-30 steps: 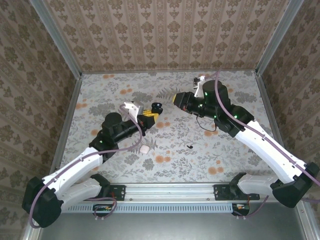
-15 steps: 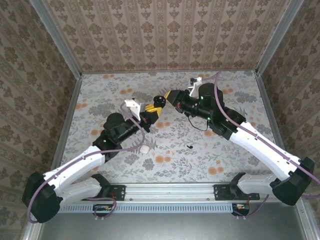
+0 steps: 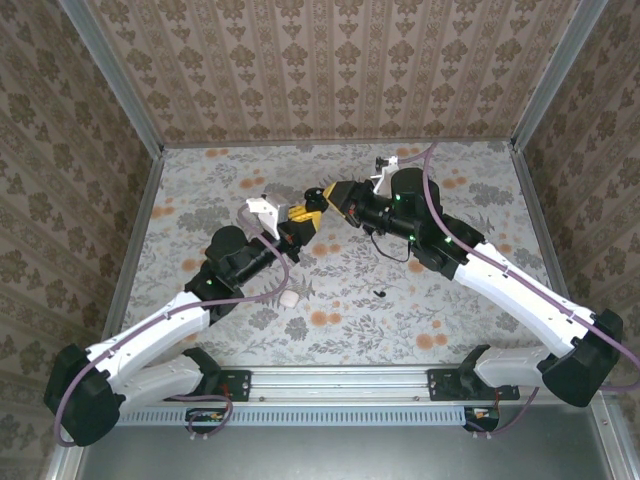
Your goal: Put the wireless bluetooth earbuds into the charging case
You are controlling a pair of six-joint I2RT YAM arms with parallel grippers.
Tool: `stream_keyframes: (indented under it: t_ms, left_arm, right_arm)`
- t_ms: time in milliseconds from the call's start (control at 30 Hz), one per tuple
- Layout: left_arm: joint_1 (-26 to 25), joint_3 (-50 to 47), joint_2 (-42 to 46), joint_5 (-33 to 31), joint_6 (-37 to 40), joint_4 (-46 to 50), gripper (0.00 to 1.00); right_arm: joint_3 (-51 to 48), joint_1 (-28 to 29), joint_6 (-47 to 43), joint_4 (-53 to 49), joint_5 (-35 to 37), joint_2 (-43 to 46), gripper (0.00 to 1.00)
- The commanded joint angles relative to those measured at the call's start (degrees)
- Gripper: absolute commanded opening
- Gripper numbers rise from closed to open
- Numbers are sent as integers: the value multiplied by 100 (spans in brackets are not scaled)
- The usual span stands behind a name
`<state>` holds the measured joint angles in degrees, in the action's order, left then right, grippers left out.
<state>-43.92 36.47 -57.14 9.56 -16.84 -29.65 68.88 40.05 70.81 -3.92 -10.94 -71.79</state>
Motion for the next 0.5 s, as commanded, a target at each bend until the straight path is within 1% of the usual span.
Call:
stream_keyframes:
  t_ms: [0, 200, 467]
  left_arm:
    - [-42, 67, 173, -33, 36, -196, 0]
    - [-46, 43, 201, 5, 52, -138, 0]
    - [-46, 17, 212, 8, 47, -129, 0]
  right_arm:
    - [-25, 38, 97, 207, 76, -36, 18]
    - [35, 46, 179, 321, 66, -89, 17]
    - [270, 78, 83, 231, 92, -71, 17]
